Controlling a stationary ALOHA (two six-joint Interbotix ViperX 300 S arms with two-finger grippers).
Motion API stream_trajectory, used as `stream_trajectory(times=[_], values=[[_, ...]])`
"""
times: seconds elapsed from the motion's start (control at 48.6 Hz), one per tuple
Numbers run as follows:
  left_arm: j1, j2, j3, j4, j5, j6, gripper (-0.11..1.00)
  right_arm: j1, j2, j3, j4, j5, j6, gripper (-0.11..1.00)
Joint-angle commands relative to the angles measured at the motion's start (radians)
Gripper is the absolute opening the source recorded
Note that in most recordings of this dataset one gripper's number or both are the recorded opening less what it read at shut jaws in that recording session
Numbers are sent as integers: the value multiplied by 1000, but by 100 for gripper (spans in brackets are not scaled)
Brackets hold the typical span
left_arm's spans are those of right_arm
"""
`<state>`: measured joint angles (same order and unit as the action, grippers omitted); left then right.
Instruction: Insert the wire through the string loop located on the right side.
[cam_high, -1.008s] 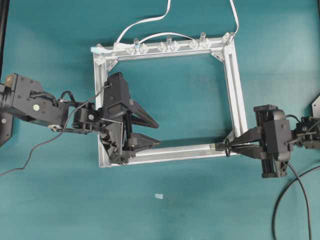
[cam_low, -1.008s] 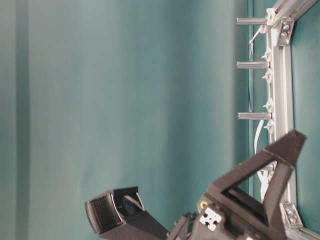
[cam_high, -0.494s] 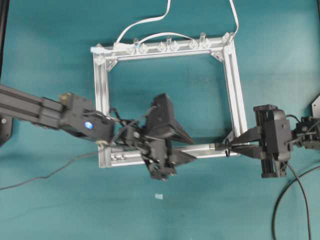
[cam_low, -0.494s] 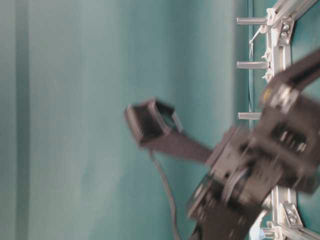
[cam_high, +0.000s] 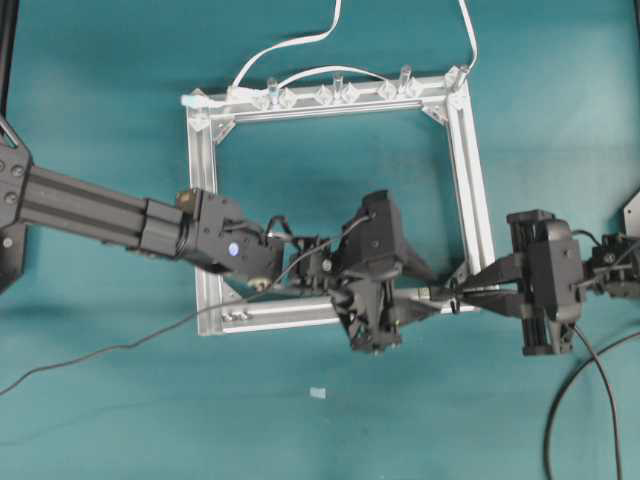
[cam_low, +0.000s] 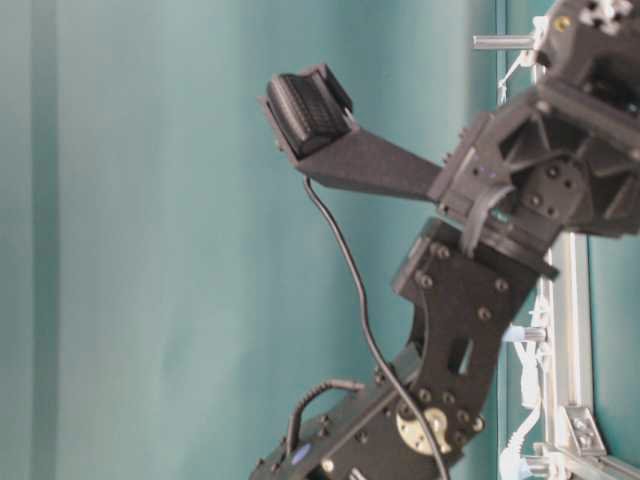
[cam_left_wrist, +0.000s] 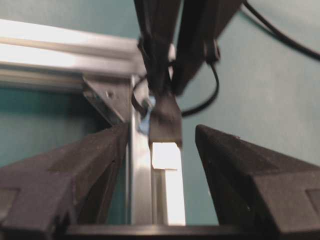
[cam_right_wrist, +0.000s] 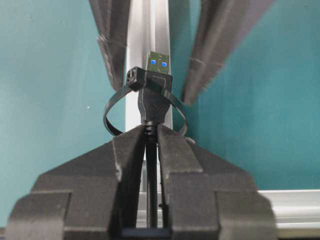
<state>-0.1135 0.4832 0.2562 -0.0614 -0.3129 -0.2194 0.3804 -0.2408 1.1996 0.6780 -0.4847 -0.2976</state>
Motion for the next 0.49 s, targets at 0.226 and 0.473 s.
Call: stream_trajectory(times=[0.226, 0.473], values=[[5, -17, -34, 3, 2, 9, 57, -2, -6, -8, -3, -14, -2, 11], [2, -18, -29, 5, 6, 11, 22, -2, -6, -6, -3, -15, 2, 11]])
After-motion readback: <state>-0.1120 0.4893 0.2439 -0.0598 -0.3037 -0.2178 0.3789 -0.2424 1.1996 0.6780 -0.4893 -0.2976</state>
